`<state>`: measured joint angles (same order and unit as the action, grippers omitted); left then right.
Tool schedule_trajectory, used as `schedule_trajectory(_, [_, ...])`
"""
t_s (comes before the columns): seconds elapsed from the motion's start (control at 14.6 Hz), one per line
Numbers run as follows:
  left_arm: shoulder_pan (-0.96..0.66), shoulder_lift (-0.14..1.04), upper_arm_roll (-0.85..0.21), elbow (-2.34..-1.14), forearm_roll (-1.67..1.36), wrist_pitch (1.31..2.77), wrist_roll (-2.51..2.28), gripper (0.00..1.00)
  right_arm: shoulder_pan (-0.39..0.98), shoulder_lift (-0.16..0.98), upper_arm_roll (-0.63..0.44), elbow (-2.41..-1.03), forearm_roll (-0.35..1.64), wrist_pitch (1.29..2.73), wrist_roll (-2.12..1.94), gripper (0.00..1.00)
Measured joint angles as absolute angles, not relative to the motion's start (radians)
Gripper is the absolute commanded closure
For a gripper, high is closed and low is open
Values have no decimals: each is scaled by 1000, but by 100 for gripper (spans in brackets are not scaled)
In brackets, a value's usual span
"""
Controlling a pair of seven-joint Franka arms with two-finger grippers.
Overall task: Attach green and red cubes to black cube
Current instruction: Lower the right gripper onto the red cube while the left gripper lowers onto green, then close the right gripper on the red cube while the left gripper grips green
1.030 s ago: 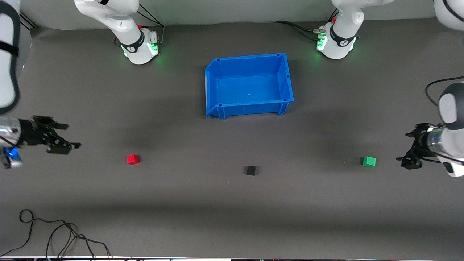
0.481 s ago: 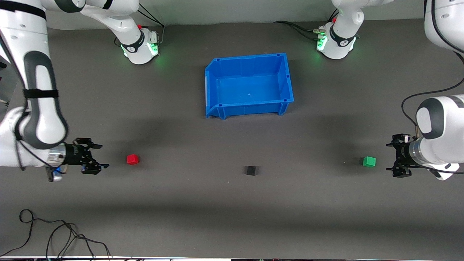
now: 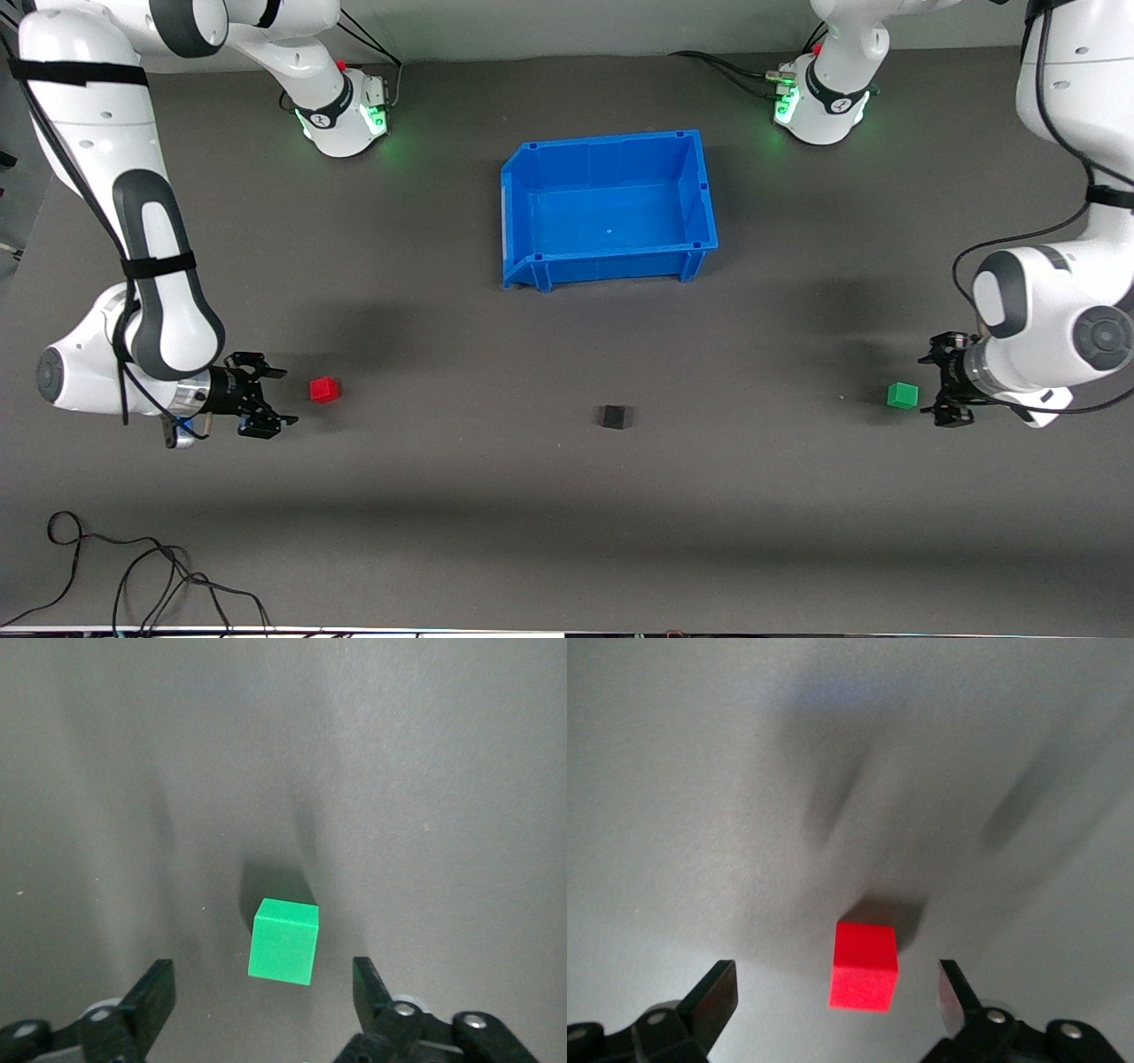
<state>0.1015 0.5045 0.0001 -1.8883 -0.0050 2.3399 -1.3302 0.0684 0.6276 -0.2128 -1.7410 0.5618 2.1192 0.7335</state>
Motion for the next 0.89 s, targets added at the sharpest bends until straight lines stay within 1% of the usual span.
schedule_trajectory(0.27, [102, 539, -1, -1902, -5, 2411, -1293, 13, 77, 663, -205, -1741, 617, 2140, 733, 0])
schedule_trajectory(0.55, [102, 558, -1, -1902, -5, 2430, -1284, 14, 102, 683, -205, -1741, 652, 2163, 733, 0])
schedule_trajectory(0.62, [102, 565, -1, -1902, -5, 2436, -1283, 14, 105, 692, -205, -1741, 653, 2169, 733, 2])
schedule_trajectory(0.69, [102, 574, -1, -1903, -5, 2448, -1283, 14, 106, 699, -205, -1741, 653, 2177, 733, 7])
schedule_trajectory(0.76, [102, 584, -1, -1903, -5, 2461, -1282, 14, 106, 705, -205, -1741, 654, 2181, 733, 7])
schedule_trajectory(0.82, [102, 593, -1, -1903, -5, 2469, -1282, 15, 107, 708, -205, -1740, 654, 2182, 733, 7])
schedule_trajectory(0.89, [102, 597, -1, -1903, -5, 2472, -1281, 27, 108, 710, -205, -1740, 654, 2183, 733, 7])
